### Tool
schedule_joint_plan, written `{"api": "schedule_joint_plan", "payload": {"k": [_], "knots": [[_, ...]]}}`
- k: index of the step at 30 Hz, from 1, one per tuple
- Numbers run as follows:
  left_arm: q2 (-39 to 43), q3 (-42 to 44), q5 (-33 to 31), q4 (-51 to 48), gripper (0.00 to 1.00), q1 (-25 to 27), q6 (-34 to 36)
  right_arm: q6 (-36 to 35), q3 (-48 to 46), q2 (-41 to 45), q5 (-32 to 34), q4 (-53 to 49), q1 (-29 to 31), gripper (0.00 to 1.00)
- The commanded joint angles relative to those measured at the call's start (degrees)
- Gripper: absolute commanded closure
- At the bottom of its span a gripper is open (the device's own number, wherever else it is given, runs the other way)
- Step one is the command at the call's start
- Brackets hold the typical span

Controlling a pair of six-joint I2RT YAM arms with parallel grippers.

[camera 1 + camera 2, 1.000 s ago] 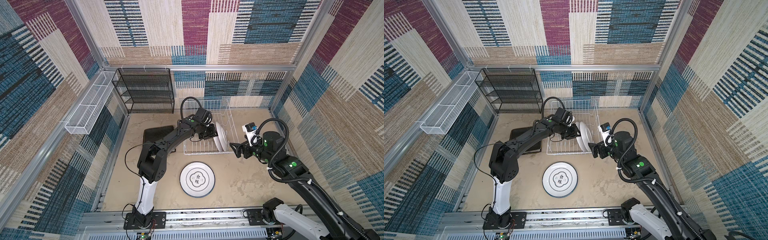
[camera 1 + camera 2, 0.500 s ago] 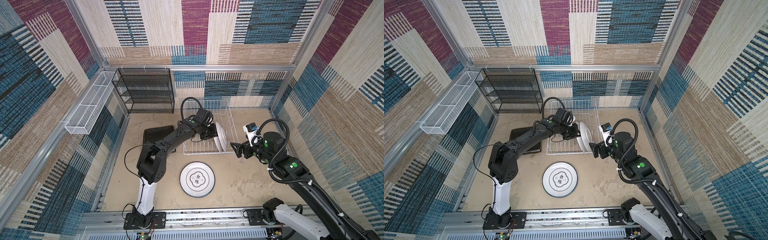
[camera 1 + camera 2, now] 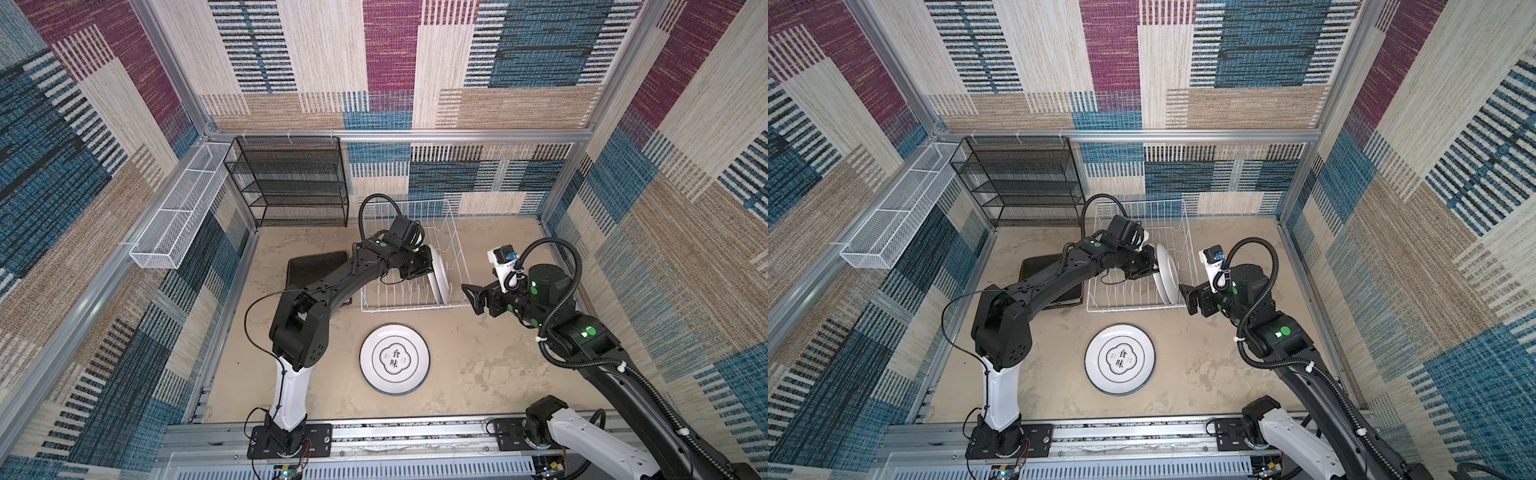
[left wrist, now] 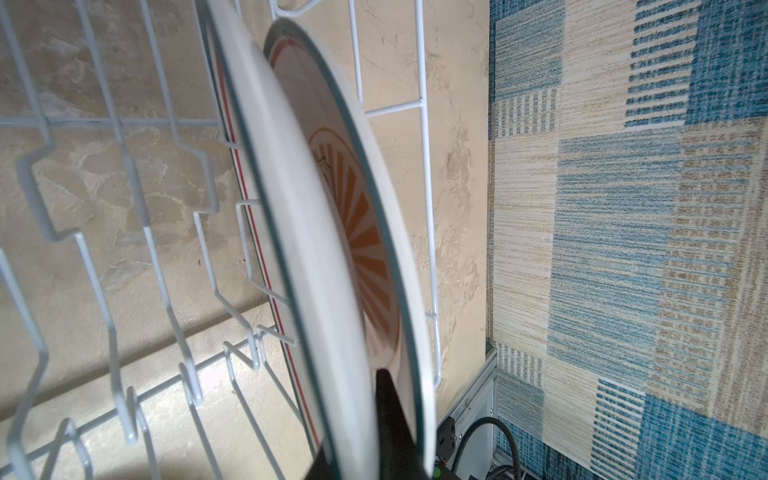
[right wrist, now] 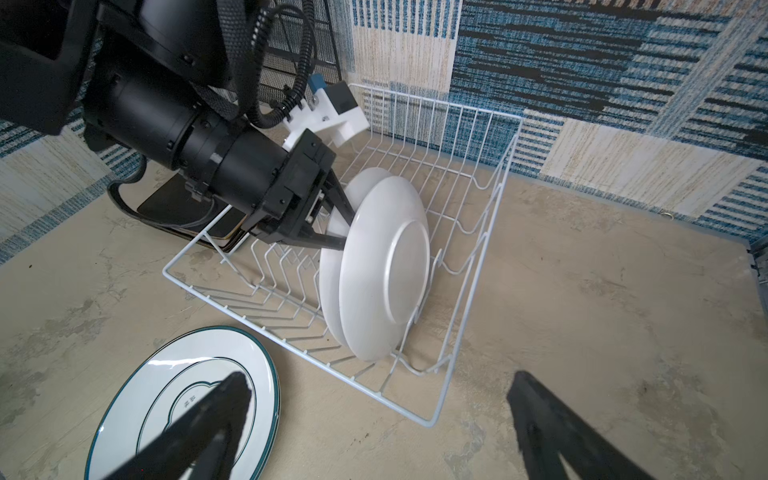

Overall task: Unload the plates from the dish rack
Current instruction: 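Close the left gripper on the top rim of the nearest rack plate, then lift the printed plate up out of the rack with the left gripper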

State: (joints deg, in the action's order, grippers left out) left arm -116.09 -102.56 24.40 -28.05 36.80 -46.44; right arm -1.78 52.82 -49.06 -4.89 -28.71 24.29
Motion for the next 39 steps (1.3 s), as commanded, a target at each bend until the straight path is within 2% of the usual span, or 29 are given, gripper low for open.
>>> {"api": "schedule_joint_plan", "payload": {"k": [1,7,25,39], "knots": [[-0.5,-1.6,2.2,1.0,1.0,0.0,0.0,0.6,-0.2,0.2,1.1,1.9,0.0,0.01],[-4.8,-6.8,5.9,-2.1,1.0,0.0,3.1,1.1,-0.2,0.7,1.4,1.6,0.0,0.01],[-12.4,-23.7,5.0,-20.2,1.0,-0.4,15.3,1.6,0.0,0.5,1.5,1.8,-0.1,0.01],[-9.3,-25.2,6.4,-20.4,1.0,-0.3,12.5,1.9,0.3,0.5,1.1,2.0,-0.2,0.01]]}}
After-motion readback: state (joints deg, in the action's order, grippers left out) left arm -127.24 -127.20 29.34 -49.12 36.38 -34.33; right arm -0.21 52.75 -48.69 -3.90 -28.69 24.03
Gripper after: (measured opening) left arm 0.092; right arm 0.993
